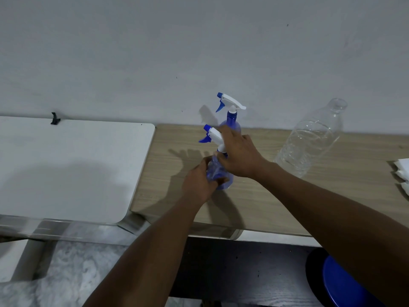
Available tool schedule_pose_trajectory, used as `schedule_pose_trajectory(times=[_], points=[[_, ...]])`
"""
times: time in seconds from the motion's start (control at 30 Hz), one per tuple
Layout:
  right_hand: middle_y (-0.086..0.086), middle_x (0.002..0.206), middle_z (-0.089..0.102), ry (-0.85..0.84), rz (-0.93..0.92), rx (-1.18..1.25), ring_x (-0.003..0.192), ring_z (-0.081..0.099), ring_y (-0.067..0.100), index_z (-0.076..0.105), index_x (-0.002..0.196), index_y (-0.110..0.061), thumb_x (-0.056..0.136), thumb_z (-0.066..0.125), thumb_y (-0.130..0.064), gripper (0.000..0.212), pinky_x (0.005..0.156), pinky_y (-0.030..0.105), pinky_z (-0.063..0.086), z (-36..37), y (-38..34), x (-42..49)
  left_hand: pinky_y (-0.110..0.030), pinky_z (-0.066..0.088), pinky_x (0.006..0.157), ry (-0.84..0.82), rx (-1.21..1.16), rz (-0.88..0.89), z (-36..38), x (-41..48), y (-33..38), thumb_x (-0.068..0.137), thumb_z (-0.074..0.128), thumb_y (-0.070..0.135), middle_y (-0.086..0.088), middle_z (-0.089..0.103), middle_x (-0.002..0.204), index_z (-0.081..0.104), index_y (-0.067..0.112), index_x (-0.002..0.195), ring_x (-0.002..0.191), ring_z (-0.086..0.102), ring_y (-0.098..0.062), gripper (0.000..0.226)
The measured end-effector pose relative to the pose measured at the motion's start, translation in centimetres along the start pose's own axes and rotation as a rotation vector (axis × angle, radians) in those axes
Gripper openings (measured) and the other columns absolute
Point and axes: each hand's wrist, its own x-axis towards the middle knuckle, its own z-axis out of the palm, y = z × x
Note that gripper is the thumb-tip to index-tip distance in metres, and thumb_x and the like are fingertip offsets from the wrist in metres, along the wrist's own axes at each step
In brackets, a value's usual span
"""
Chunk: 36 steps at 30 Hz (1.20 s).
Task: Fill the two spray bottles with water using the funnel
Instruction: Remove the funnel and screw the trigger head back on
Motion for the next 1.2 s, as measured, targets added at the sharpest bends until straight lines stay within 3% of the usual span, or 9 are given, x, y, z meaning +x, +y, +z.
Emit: schedule_pose_trajectory(times=[0.13, 0.27, 0.4, 0.57, 0.77, 0.93, 1.07, 1.13, 1.2], points=[[0.008, 0.12, 0.059, 0.029, 0.011, -0.038, 0.103, 0.056, 0.027, 0.046, 0.13, -0.013, 0.082, 0.072, -0.033, 0.058, 0.088, 0.042, 0.046, 0.3, 0.1, -0.1, -0.039, 0.051, 0.096, 0.002, -0.005, -0.01, 0.0, 0.0, 0.1, 0.079, 0.081, 0.031, 0.002, 0.066, 0.119, 0.05, 0.023, 0.134, 0.108, 0.063, -0.018, 0.063], [0.008, 0.12, 0.06, -0.009, 0.028, 0.018, 0.102, 0.059, 0.027, 0.043, 0.131, -0.013, 0.085, 0.069, -0.021, 0.053, 0.092, 0.041, 0.045, 0.0, 0.1, -0.2, -0.041, 0.05, 0.097, -0.016, -0.01, -0.008, 0.2, 0.2, -0.2, 0.077, 0.082, 0.035, 0.001, 0.066, 0.12, 0.049, 0.027, 0.137, 0.109, 0.063, -0.019, 0.068], [0.008, 0.119, 0.063, 0.077, 0.091, 0.061, 0.098, 0.061, 0.026, 0.046, 0.126, -0.013, 0.087, 0.073, -0.025, 0.049, 0.084, 0.037, 0.049, 0.3, -0.6, -0.5, -0.039, 0.048, 0.102, -0.042, -0.009, -0.019, 0.3, 0.2, -0.1, 0.081, 0.08, 0.034, 0.0, 0.064, 0.125, 0.048, 0.023, 0.138, 0.113, 0.061, -0.019, 0.067], [-0.011, 0.089, 0.061, 0.099, 0.14, 0.48, 0.08, 0.059, 0.006, 0.056, 0.106, -0.018, 0.075, 0.086, -0.033, 0.045, 0.07, 0.02, 0.048, 0.6, 0.8, -1.4, -0.028, 0.054, 0.086, -0.003, -0.148, -0.011, -0.2, -0.9, -0.2, 0.069, 0.088, 0.035, 0.014, 0.069, 0.103, 0.06, 0.033, 0.121, 0.097, 0.066, -0.006, 0.058], [-0.015, 0.103, 0.064, 0.082, 0.164, 0.667, 0.092, 0.06, 0.002, 0.061, 0.125, -0.024, 0.082, 0.081, -0.034, 0.048, 0.078, 0.013, 0.046, 0.2, 0.3, -1.7, -0.035, 0.057, 0.083, -0.2, -0.192, 0.056, 0.0, -2.7, 1.8, 0.066, 0.088, 0.043, 0.009, 0.074, 0.088, 0.067, 0.034, 0.102, 0.082, 0.07, -0.006, 0.043], [0.009, 0.094, 0.072, -0.033, 0.277, 0.773, 0.084, 0.068, 0.024, 0.069, 0.098, -0.019, 0.092, 0.066, -0.039, 0.02, 0.08, 0.042, 0.055, -1.3, 0.0, -1.7, -0.041, 0.058, 0.085, -0.258, -0.254, 0.08, 1.0, -4.3, 3.5, 0.068, 0.086, 0.045, 0.004, 0.076, 0.092, 0.069, 0.027, 0.108, 0.085, 0.073, -0.012, 0.047], [0.003, 0.093, 0.076, -0.099, 0.261, 0.757, 0.089, 0.071, 0.02, 0.074, 0.095, -0.015, 0.099, 0.06, -0.036, 0.025, 0.08, 0.029, 0.055, -2.1, 1.2, -2.8, -0.031, 0.056, 0.089, -0.385, -0.201, -0.036, -0.7, -4.6, 2.7, 0.073, 0.085, 0.037, -0.001, 0.075, 0.094, 0.068, 0.02, 0.113, 0.087, 0.071, -0.007, 0.047], [0.009, 0.092, 0.076, -0.231, 0.283, 0.7, 0.09, 0.07, 0.029, 0.075, 0.094, -0.011, 0.098, 0.063, -0.032, 0.024, 0.077, 0.029, 0.053, -2.4, 2.4, -3.3, -0.028, 0.054, 0.085, -0.233, 0.043, -0.022, -2.7, -3.9, 0.6, 0.079, 0.077, 0.026, -0.006, 0.074, 0.09, 0.072, 0.013, 0.103, 0.08, 0.066, -0.008, 0.028], [0.016, 0.094, 0.075, -0.445, 0.327, 0.618, 0.093, 0.068, 0.038, 0.075, 0.097, -0.008, 0.095, 0.065, -0.032, 0.026, 0.077, 0.037, 0.056, -2.1, 3.4, -3.8, -0.011, 0.047, 0.078, -0.051, 0.242, -0.057, -5.8, -3.5, -1.9, 0.084, 0.064, 0.018, 0.001, 0.074, 0.095, 0.073, 0.016, 0.103, 0.087, 0.067, -0.011, 0.021]])
